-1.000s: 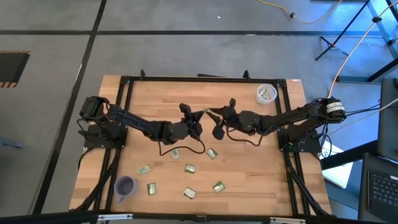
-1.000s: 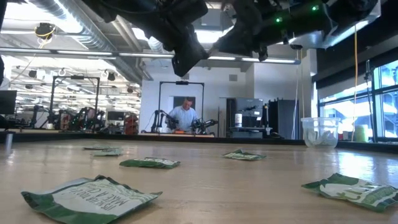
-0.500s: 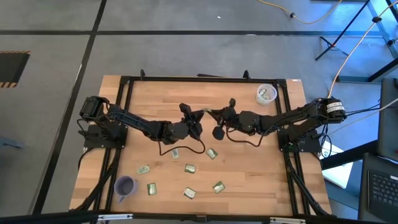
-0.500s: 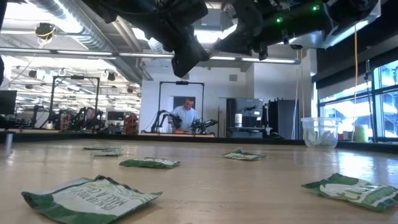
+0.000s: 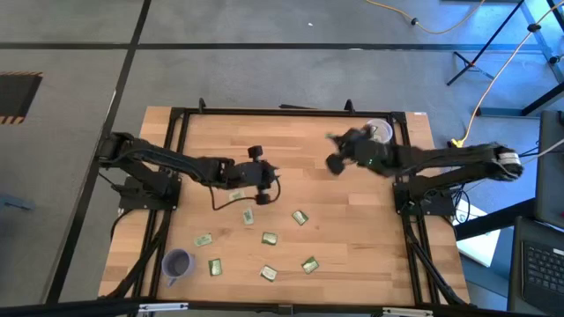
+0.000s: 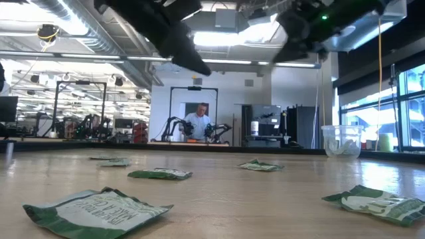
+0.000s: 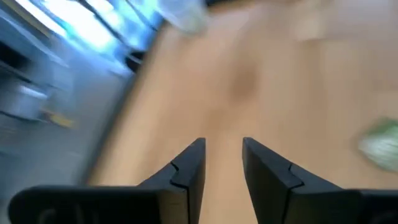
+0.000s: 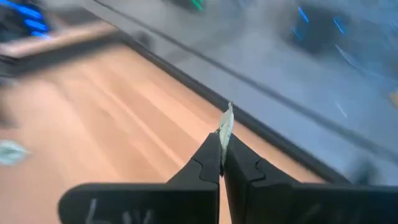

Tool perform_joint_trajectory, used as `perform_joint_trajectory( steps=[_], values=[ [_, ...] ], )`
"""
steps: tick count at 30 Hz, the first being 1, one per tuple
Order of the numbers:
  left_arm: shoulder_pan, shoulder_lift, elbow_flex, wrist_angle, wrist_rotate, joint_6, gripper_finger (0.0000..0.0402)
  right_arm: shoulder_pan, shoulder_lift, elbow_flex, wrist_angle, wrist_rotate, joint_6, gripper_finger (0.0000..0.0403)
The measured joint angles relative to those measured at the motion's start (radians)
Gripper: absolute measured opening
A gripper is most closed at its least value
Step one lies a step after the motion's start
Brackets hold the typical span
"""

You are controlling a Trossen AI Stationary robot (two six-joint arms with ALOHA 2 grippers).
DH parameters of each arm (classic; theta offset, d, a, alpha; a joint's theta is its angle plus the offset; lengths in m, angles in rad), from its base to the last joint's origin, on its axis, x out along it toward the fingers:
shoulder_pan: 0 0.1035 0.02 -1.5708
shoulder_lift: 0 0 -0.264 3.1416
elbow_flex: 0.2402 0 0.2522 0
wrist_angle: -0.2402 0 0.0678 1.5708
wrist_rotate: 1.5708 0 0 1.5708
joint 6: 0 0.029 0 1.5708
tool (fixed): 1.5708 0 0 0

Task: Pick and place Stevia / Truvia into bins
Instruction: Put the light green stevia packet into the transparent container

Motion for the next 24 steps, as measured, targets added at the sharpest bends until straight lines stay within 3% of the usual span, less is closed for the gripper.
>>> perform_joint_trajectory(
  steps=[4, 8, 13, 17, 24],
  values=[
    [0.045, -0.039, 0.000, -0.161, 0.182, -0.138, 0.0090, -0.121, -0.069, 0.091, -0.411, 0.002, 0.176, 0.0004],
    [0.069, -0.044, 0.000, -0.265, 0.236, -0.204, 0.0086, -0.249, -0.067, 0.147, -0.657, -0.029, 0.267, 0.0004],
    [0.080, -0.044, 0.000, -0.347, 0.243, -0.252, 0.0088, -0.413, -0.038, 0.150, -0.756, -0.037, 0.265, 0.0003],
    [0.079, -0.044, 0.000, -0.367, 0.244, -0.253, 0.0088, -0.532, 0.009, 0.150, -0.767, -0.124, 0.222, 0.0003],
    [0.077, -0.044, 0.000, -0.427, 0.303, -0.312, 0.0086, -0.670, 0.139, 0.150, -0.754, -0.173, 0.131, 0.0009]
  ],
)
